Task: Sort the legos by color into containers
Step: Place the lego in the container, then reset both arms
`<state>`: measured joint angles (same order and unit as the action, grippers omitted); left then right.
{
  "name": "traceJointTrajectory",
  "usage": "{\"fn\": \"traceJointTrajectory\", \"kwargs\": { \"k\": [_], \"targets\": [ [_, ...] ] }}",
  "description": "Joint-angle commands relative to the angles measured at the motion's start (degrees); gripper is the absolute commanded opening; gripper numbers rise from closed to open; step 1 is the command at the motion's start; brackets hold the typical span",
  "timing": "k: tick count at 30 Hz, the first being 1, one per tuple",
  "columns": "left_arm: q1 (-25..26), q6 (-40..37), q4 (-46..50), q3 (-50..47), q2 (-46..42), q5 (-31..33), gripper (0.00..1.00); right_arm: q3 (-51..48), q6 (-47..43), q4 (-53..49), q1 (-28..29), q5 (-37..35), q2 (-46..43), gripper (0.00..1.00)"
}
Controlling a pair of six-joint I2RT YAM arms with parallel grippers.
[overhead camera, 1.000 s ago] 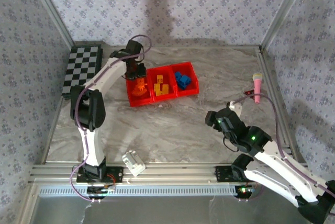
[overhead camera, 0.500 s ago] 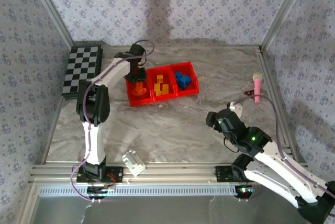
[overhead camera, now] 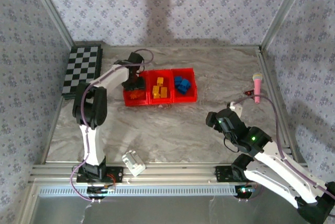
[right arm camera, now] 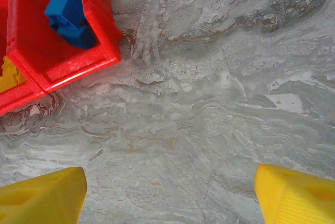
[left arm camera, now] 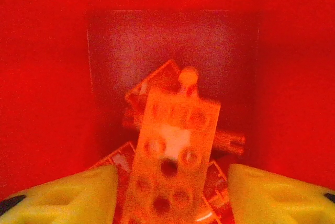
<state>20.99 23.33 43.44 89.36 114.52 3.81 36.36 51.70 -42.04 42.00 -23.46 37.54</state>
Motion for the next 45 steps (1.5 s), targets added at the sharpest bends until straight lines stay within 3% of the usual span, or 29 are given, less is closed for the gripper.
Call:
{"fn": "traceJointTrajectory", "kwargs": {
  "k": [1, 4, 5, 6, 14, 17, 24, 25, 30, 34, 41, 45],
  "targets": [
    [-0.2, -1.3, -4.1, -1.0, -7.9, -1.4, 0.71, -0.2, -0.9, -0.8, -0.4, -0.1, 0.0, 0.85],
    [-0.2, -1.9, -6.3, -2.5, -11.8, -1.1, 0.83, -0.2, -1.5, -0.8, -0.7, 0.0, 0.1, 0.86],
    [-0.2, -2.1, -7.0, -3.1, -13.2, -1.1, 0.94, -0.2, -1.8, -0.8, -0.9, 0.1, 0.1, 0.86],
    [-0.2, -2.1, -7.4, -3.6, -14.6, -0.9, 1.0, -0.2, -2.2, -0.7, -1.1, 0.1, 0.0, 0.86],
    [-0.2, -2.5, -10.0, -7.6, -25.5, -0.1, 1.0, 0.6, -6.3, -0.6, -5.9, 2.9, -0.1, 0.87],
    [-0.2, -2.9, -10.4, -9.9, -29.9, 2.9, 1.0, 1.0, -8.8, -0.5, -8.2, 3.8, -0.2, 0.88],
    [-1.3, -4.4, -27.5, -30.6, -46.5, 13.5, 1.0, -0.7, -19.5, 5.5, -16.1, 2.5, -1.5, 0.96],
    [-1.4, -5.2, -31.0, -34.6, -49.2, 14.5, 1.0, -1.2, -21.5, 7.2, -17.8, 3.1, -1.6, 1.0],
    [-2.0, -6.5, -46.7, -52.8, -61.4, 19.1, 1.0, -5.6, -30.4, 18.8, -27.0, 9.7, -1.3, 1.0],
    [-4.7, -5.3, -50.9, -60.9, -67.6, 20.8, 1.0, -11.9, -38.6, 31.1, -30.7, 13.5, -2.3, 1.0],
    [-10.1, -8.8, -58.0, -68.3, -68.9, 16.3, 1.0, -22.7, -46.2, 53.8, -35.9, 11.2, 1.3, 1.0],
    [-11.7, -9.6, -63.1, -71.2, -67.1, 15.2, 1.0, -25.7, -49.7, 65.1, -39.8, 12.3, 8.9, 0.99]
  ]
}}
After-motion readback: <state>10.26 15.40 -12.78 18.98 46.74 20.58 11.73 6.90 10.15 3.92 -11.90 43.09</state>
